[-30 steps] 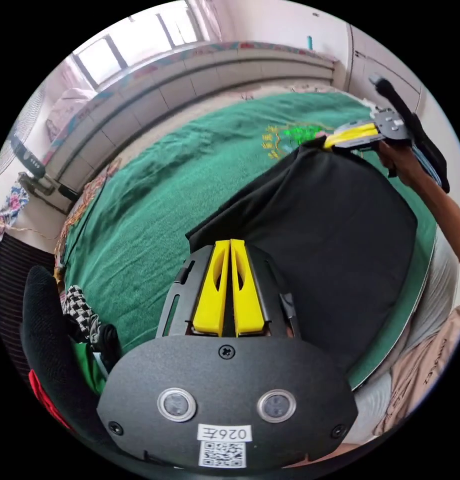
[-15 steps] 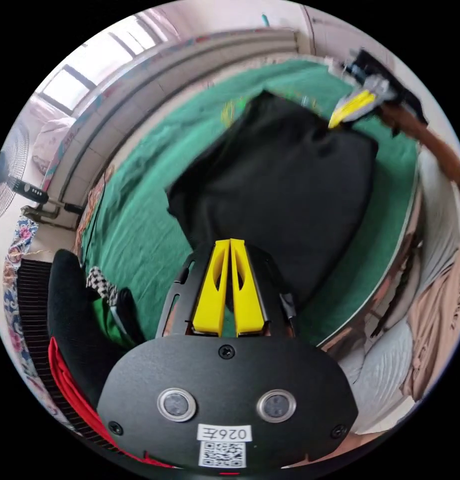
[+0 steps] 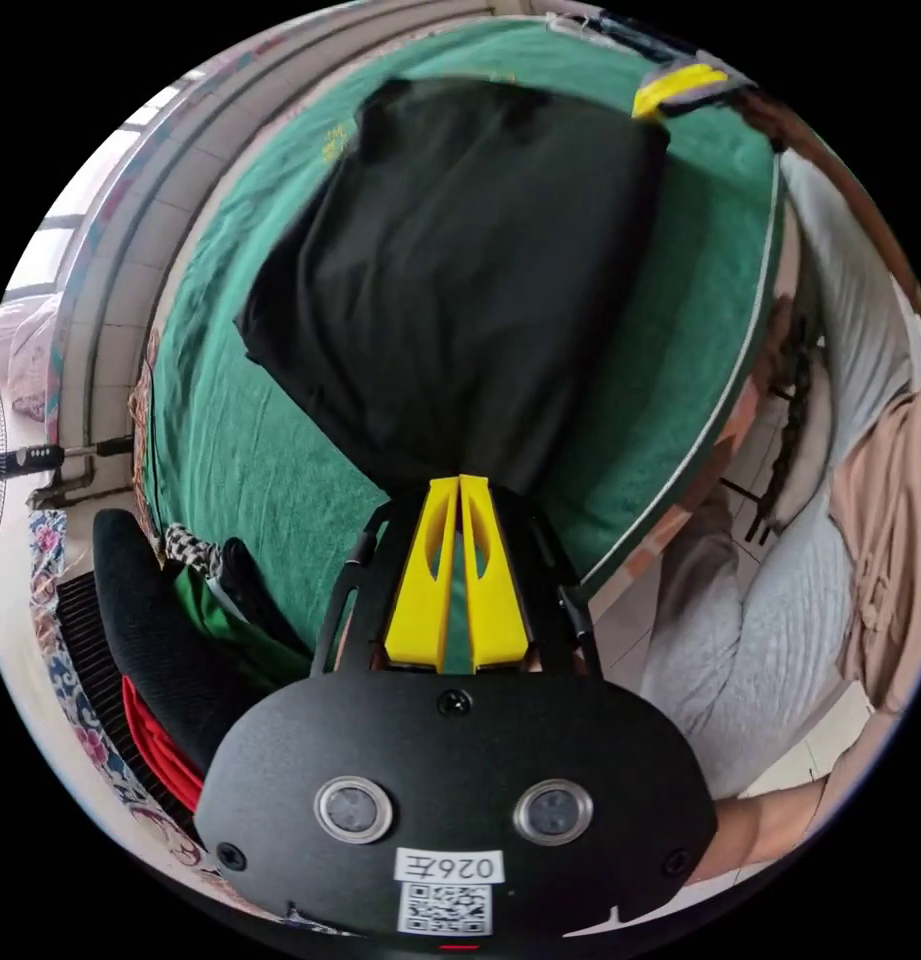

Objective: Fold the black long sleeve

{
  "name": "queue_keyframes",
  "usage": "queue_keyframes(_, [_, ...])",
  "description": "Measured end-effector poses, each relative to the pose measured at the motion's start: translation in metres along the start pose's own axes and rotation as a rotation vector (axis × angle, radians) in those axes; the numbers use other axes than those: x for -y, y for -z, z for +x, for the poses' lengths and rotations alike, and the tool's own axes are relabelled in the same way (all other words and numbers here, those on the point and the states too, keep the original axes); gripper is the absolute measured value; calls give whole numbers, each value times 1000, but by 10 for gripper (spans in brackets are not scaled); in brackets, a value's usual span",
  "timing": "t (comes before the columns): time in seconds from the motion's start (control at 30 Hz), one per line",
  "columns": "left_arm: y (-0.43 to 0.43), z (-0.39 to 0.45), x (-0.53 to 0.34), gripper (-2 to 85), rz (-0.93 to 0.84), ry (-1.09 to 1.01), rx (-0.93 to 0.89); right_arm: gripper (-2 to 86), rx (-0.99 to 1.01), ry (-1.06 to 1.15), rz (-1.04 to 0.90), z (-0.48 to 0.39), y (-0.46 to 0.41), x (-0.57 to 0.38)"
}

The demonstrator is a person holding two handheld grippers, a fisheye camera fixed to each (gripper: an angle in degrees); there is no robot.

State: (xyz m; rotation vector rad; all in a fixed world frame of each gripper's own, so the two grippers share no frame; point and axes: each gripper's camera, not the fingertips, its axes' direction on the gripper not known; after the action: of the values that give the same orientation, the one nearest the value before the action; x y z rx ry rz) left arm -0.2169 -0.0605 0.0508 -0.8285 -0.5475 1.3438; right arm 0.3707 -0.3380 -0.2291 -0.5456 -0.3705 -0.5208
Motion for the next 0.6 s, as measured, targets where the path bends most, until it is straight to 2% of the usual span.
queue_keyframes(0.13, [-24,-1,-27,-10,52,99,-19,-9,-36,34,-34,-12,-24,17])
queue_keyframes(0.2, [-25,-7,-48,-10,113,165,-5,-9,-61,43,-36,-20,-37,20])
queue_keyframes(0.23, [-21,-14,-68,-10,203,240,-1,-9,-86,70,-41,-27,-45,22])
queue_keyframes(0.3, [-12,-26,-108,-10,432,355,-91,-9,-132,108,-36,-38,-58,22])
queue_keyframes(0.37, [-1,-39,-176,-10,913,422,-304,-10,-189,134,-16,-51,-78,19])
queue_keyframes(0.4, [-1,-41,-193,-10,1037,424,-349,-10,-198,129,-5,-52,-82,19])
queue_keyframes(0.47, [-11,-43,-248,-10,1448,395,-445,-11,-189,84,-5,-49,-95,21])
queue_keyframes(0.53, [-25,-42,-273,-10,1631,355,-430,-11,-127,47,35,-38,-97,20])
queue_keyframes(0.6, [-44,-48,-282,-10,1687,317,-443,-12,-46,20,148,-25,-94,11])
